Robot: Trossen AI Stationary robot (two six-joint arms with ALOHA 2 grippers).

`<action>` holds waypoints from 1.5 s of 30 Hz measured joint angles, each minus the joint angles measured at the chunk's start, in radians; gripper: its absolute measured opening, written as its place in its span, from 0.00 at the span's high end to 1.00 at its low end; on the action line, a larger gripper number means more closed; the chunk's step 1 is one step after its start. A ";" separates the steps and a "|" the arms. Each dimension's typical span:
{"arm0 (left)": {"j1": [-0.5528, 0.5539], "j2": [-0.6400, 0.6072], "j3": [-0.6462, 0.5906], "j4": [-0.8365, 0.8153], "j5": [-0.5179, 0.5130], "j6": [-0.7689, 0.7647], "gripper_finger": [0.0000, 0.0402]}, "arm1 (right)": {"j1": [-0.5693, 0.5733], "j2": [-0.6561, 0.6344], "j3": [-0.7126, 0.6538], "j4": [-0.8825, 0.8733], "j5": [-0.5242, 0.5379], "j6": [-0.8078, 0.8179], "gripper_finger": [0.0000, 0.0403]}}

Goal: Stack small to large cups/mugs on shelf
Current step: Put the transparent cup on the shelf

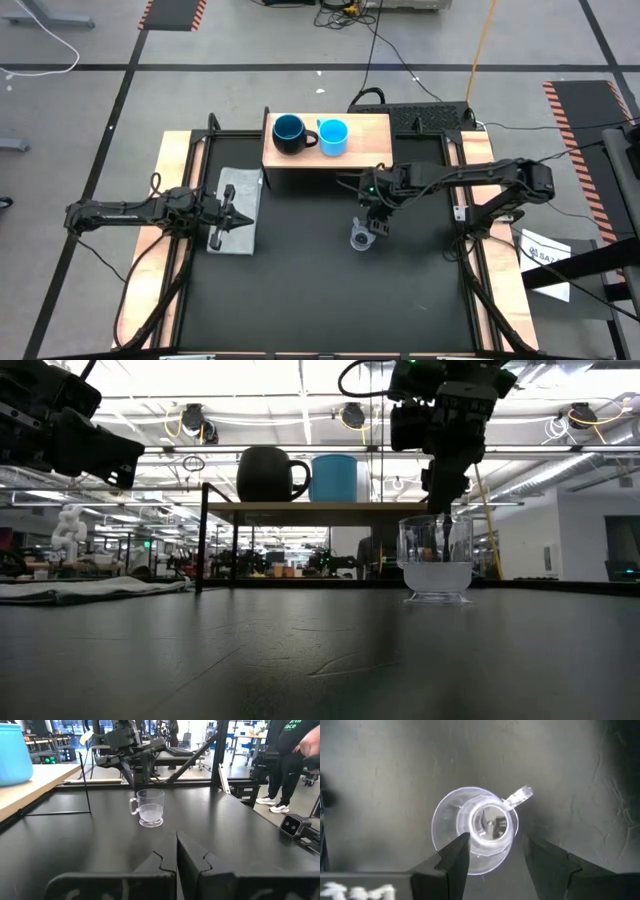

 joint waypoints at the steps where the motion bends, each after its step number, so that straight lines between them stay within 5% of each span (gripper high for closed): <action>1: 0.000 0.000 0.000 0.000 0.000 0.000 0.99 | 0.003 0.004 0.000 -0.002 0.000 0.002 0.56; 33: 0.000 0.000 0.000 0.003 0.051 0.000 0.96 | 0.013 0.075 -0.001 -0.003 0.005 -0.008 0.57; 45: 0.000 0.000 0.000 0.002 0.060 -0.003 0.95 | 0.012 0.101 -0.001 0.015 0.003 -0.030 0.73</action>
